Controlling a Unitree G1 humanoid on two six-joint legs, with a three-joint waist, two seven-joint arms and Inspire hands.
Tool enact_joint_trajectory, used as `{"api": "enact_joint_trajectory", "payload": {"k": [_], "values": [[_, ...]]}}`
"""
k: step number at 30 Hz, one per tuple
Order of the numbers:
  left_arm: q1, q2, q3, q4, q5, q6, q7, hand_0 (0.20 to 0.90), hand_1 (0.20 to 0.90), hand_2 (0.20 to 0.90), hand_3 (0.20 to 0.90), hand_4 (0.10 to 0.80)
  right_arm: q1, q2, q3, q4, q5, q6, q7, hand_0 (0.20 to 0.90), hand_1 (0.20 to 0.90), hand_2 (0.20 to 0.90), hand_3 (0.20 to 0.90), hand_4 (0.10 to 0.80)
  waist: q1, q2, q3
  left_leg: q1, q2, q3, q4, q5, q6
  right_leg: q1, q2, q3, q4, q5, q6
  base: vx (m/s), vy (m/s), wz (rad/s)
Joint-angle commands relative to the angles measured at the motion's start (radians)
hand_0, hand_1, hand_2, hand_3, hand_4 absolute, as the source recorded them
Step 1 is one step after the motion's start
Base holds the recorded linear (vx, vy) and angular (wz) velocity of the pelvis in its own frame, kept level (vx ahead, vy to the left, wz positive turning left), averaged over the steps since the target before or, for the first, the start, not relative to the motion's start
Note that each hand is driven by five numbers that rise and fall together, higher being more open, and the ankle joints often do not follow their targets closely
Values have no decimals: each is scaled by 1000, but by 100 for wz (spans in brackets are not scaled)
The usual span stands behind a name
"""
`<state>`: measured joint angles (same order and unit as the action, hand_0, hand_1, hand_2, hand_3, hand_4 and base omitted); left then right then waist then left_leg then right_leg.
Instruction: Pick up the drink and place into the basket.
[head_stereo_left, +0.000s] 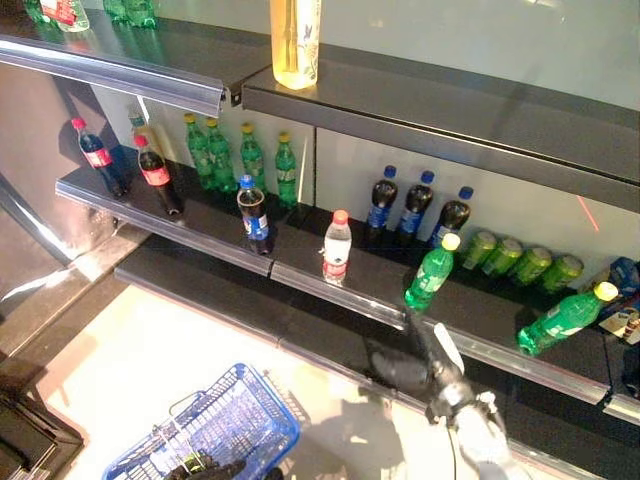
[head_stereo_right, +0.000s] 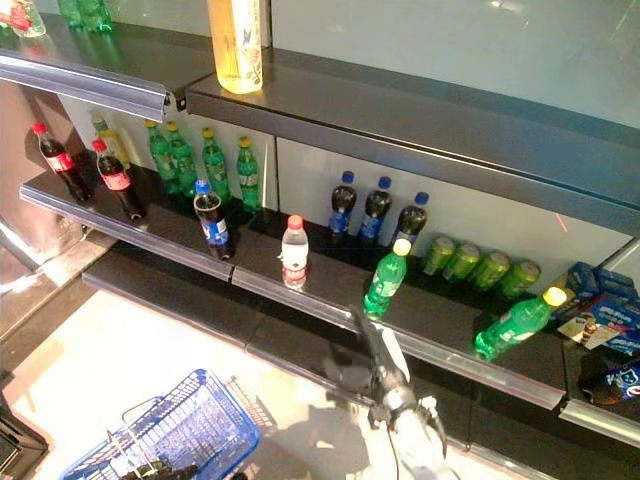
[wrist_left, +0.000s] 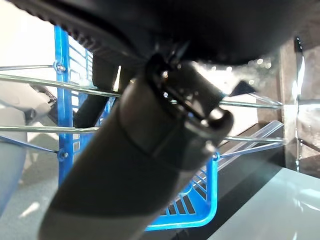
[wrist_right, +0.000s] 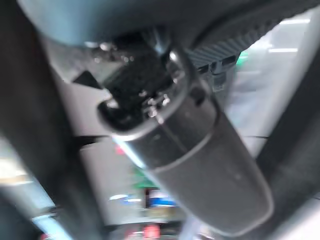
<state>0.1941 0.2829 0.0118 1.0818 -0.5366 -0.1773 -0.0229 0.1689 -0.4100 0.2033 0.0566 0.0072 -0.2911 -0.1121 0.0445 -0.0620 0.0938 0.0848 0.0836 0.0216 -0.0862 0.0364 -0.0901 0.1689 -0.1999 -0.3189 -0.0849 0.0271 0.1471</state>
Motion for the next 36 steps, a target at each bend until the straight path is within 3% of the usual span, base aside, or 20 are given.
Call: {"api": "enact_joint_trajectory", "payload": {"k": [1, 4, 7, 16, 24, 31, 36], "values": [[-27, -77, -27, -55, -20, -93, -51, 300, 300, 300, 200, 100, -64, -102, -135, -210, -6, -55, -61, 900, 900, 900, 900, 800, -17, 34, -15, 58, 48, 129, -1, -37, 4, -57, -21, 68, 30, 30, 14, 0, 0, 0], [-18, -85, -16, -50, -20, -101, -50, 300, 300, 300, 200, 100, -53, -105, -159, -264, -65, -76, -131, 900, 900, 900, 900, 800, -22, 38, -21, 58, 51, 137, -1, -38, 3, -61, -24, 70, 31, 30, 16, 19, 29, -4], [4, -100, -1, -45, -17, -120, -54, 300, 300, 300, 200, 100, -45, -118, -203, -356, -158, -91, -285, 900, 900, 900, 900, 800, -25, 43, -26, 58, 55, 147, -1, -41, 2, -66, -27, 65, 31, 30, 19, 16, 18, -15], [11, -121, 23, -37, -16, -135, -51, 300, 300, 300, 200, 100, -66, -148, -278, -463, -172, -153, -497, 900, 900, 900, 900, 800, -19, 47, -30, 51, 65, 158, -1, -45, -4, -72, -33, 49, 23, 34, 25, 11, 9, -7], [13, -122, 8, -33, -22, -139, -44, 300, 300, 300, 200, 100, -81, -173, -227, -435, -27, -49, -420, 900, 900, 900, 900, 800, -3, 39, -27, 43, 68, 143, -1, -38, -9, -73, -35, 39, 18, 36, 26, 18, -2, -2], [28, -128, -4, -56, -19, -127, -22, 300, 300, 300, 200, 100, -55, -106, -171, -391, 170, -1, -350, 900, 900, 900, 900, 800, 6, 39, -4, 37, 67, 129, 22, -40, -7, -85, -45, 41, 38, 32, 22, 48, 13, -3], [49, -118, -26, -70, -22, -131, -22, 300, 300, 300, 200, 100, -47, -88, -130, -354, 197, 11, -348, 900, 900, 900, 900, 800, 10, 44, 30, 8, 64, 117, 85, -57, -3, -116, -48, 47, 97, 12, 12, 48, 11, -2]]}}
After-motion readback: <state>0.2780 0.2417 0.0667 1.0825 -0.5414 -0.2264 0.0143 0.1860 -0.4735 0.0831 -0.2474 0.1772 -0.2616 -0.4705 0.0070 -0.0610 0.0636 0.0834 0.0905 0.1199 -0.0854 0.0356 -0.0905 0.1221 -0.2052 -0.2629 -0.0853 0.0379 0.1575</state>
